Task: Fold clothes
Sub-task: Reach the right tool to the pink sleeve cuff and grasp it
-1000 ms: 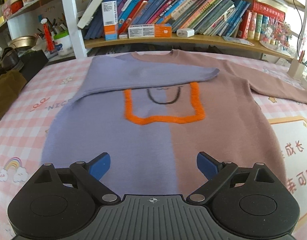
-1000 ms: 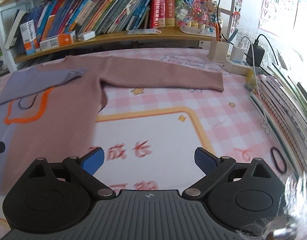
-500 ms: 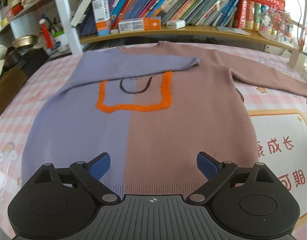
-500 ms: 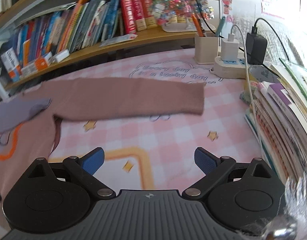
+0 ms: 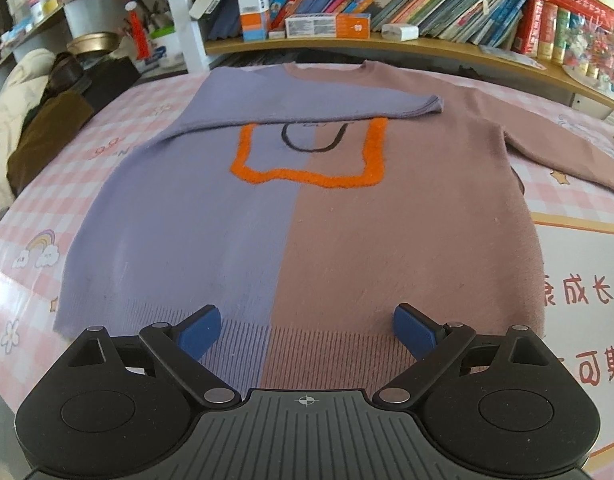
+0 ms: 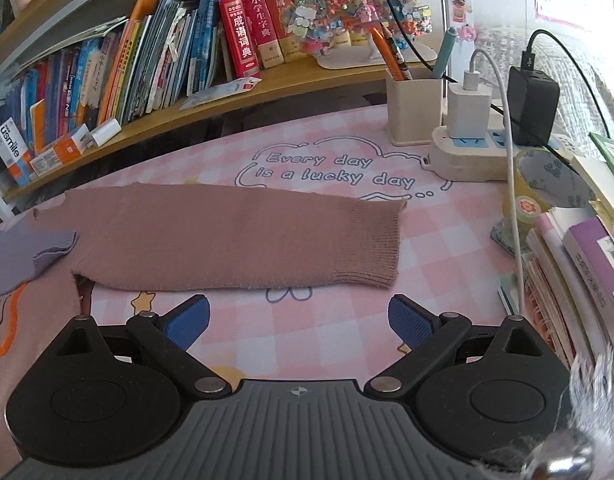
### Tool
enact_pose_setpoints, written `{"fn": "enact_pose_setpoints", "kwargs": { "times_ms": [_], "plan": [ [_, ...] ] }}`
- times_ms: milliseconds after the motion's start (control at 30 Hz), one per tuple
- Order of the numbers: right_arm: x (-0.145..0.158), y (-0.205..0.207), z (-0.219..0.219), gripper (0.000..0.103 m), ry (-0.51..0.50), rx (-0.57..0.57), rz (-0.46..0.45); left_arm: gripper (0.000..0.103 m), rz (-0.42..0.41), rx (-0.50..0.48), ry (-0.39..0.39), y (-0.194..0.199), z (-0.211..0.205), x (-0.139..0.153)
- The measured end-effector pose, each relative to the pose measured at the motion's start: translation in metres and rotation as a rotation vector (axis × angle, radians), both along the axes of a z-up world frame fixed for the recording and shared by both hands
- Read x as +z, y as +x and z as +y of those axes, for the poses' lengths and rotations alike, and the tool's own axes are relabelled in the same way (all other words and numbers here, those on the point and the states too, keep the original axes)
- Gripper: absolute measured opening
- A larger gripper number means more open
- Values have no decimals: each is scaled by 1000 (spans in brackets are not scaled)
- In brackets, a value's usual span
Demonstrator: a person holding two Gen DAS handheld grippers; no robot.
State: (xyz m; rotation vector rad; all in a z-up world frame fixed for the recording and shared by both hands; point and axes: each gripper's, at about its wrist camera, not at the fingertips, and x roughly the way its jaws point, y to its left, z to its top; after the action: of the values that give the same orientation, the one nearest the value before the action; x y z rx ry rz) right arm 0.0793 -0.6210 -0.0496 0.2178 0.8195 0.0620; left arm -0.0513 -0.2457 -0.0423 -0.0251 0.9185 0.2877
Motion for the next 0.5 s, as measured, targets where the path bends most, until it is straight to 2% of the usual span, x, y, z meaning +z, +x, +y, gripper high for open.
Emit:
{"fn": "enact_pose_setpoints", "kwargs": {
  "times_ms": [233,367,500],
  "plan": [
    [-7,9,-12,90,47,-12,3,98,3,6,12,2,-4,-3],
    [-11,17,-19,79,83,-32,11,103,9,27,-12,1,1,-5],
    [-15,25,-27,75,125,-66,3,103,11,31,-28,1,3,-6]
  ]
}}
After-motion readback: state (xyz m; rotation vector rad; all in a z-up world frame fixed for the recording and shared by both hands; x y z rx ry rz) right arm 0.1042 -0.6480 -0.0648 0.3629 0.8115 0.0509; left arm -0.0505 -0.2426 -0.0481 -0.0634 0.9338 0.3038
